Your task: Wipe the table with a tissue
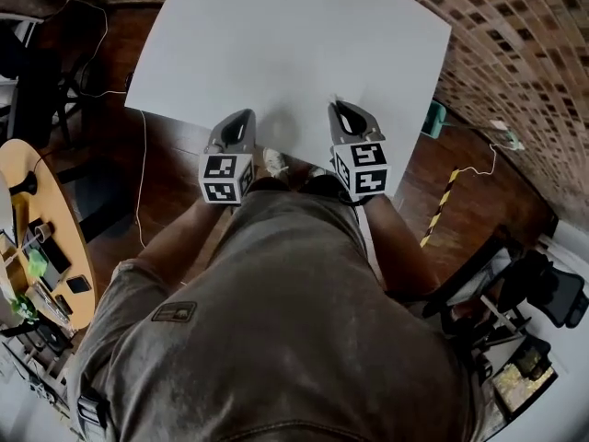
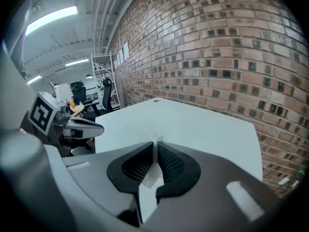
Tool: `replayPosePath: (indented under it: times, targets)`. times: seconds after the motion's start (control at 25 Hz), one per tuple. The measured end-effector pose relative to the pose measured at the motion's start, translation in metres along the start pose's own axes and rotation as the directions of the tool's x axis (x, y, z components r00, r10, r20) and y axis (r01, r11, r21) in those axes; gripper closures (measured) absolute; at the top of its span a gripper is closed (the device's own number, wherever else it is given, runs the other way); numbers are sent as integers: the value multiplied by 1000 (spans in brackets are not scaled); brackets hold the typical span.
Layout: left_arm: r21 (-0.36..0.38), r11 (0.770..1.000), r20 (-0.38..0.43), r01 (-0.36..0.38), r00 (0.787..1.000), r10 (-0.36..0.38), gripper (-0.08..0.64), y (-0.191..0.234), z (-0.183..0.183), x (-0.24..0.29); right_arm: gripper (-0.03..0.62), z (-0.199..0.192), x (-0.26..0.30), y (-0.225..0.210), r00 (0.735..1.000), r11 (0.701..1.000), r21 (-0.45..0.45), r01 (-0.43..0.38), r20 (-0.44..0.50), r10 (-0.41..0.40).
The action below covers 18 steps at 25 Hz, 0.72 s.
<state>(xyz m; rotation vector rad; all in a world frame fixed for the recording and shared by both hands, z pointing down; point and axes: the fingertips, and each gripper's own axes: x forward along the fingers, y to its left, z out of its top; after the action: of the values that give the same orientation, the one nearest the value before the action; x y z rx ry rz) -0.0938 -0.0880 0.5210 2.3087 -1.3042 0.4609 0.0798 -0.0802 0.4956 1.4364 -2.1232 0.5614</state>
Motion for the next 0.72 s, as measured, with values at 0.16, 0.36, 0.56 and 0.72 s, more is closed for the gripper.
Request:
replayPosePath:
  times: [0.16, 0.36, 0.56, 0.72]
  targets:
    - [33, 999, 91, -6, 996, 3, 558, -23, 21, -19, 546, 4, -35, 16, 996, 1000, 7, -13, 92, 12]
    - [67, 997, 166, -39, 986, 28, 558, -44, 23, -73, 546, 9, -80, 53, 978, 999, -10, -53, 203, 54]
    - [38, 996, 179, -79, 981, 71, 558, -64, -4, -129, 546, -7, -134, 72, 960, 998, 24, -56, 275, 47]
    - [54, 995, 182, -78, 981, 67, 558, -83, -15, -160, 546, -33, -163, 79, 962, 998, 50, -40, 271, 25]
